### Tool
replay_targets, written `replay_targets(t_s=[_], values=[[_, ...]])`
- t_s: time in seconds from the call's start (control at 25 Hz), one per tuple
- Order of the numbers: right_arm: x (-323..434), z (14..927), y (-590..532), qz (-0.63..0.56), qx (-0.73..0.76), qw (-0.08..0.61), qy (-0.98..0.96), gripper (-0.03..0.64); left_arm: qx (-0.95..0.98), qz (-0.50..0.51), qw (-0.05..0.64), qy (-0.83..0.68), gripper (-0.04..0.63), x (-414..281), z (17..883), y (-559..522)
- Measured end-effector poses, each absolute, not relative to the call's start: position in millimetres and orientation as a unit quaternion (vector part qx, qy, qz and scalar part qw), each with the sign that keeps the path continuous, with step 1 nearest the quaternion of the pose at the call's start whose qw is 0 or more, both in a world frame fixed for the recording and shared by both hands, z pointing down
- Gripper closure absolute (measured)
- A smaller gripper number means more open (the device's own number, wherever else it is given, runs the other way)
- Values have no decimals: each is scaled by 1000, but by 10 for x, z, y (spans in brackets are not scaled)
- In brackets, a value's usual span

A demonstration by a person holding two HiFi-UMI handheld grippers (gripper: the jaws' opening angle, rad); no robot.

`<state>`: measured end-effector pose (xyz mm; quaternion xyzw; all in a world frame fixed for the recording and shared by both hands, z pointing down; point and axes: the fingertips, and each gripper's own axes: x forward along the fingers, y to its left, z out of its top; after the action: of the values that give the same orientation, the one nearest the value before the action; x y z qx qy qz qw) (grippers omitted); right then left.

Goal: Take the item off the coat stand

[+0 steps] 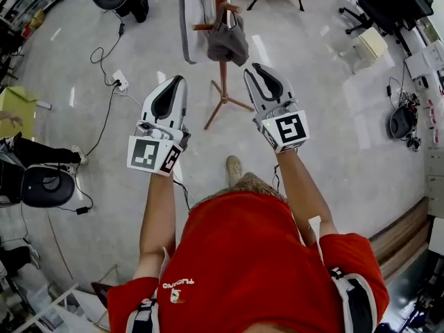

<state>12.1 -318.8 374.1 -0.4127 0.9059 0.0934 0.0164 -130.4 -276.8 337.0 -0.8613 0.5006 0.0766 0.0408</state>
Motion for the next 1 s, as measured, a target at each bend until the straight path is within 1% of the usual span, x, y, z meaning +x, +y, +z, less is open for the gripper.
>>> replay_targets(t_s=[0.12,0.2,0.4,0.64,0.72,0.8,0.88,0.96,1.0], values=[[158,3932,-3533,72,-407,3,911,417,-859,71,37,506,581,-1236,3436,-3041],[126,4092,-3732,60,-395,-10,917,370,-857,68,35,510,581,-1210,3492,-3201],[0,4419,-4147,43,-381,-44,923,341,-854,60,23,516,581,-1203,3599,-3529],[-138,4645,-4427,31,-376,-64,924,341,-855,49,15,515,581,-1257,3697,-3763],[-146,4664,-4477,37,-383,-63,921,357,-858,45,12,511,581,-1282,3737,-3815],[-148,4653,-4508,45,-391,-62,917,455,-862,42,10,506,581,-1313,3772,-3865],[-163,4604,-4513,53,-395,-62,915,534,-865,41,8,501,581,-1347,3768,-3906],[-165,4535,-4495,61,-401,-62,912,575,-868,41,8,495,581,-1370,3749,-3932],[-157,4499,-4483,64,-406,-61,910,580,-870,41,7,492,581,-1376,3746,-3940]])
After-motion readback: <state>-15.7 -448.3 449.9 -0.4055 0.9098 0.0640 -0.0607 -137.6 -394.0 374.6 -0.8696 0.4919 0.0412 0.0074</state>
